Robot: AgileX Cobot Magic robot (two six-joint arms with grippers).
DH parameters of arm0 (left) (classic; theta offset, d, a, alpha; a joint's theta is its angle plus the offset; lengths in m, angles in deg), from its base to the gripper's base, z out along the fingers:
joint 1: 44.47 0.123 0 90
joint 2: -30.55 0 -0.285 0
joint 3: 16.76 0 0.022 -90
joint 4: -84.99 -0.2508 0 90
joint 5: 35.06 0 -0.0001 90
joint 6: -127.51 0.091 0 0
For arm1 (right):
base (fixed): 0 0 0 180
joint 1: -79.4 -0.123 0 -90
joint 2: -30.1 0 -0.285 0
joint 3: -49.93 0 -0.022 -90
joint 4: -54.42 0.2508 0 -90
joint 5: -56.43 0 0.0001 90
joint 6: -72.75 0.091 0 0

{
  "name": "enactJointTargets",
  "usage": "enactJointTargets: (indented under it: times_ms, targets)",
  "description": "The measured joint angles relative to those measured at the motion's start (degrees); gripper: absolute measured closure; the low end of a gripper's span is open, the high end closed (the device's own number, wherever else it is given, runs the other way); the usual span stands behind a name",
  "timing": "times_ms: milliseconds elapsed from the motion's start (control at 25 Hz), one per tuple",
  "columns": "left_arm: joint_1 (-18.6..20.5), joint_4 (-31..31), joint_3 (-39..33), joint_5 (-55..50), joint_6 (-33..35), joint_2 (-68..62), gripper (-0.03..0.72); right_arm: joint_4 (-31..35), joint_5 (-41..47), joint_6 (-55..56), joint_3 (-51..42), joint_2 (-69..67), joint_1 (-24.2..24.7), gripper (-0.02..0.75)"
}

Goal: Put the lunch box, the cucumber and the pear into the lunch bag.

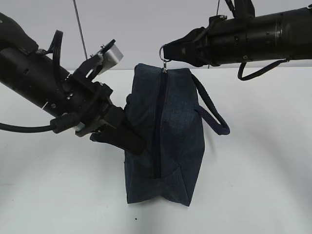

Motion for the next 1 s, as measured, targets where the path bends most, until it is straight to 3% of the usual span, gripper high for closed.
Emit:
enactJointTargets:
  times_ms: [280,640,1000]
  targets:
    - [0.0,0.0,0.0,-0.12,0.0,0.0,0.697,-5.54,10.47,10.32,8.16,-7.93,4.64,0.732]
    - [0.0,-0.42,0.0,-0.92,0.0,0.0,0.697,-15.55,19.17,24.98,23.69,-18.48,7.19,0.732]
    - [0.04,-0.85,0.0,-2.42,0.0,0.0,0.697,-17.37,28.56,35.34,39.32,-30.94,10.16,0.732]
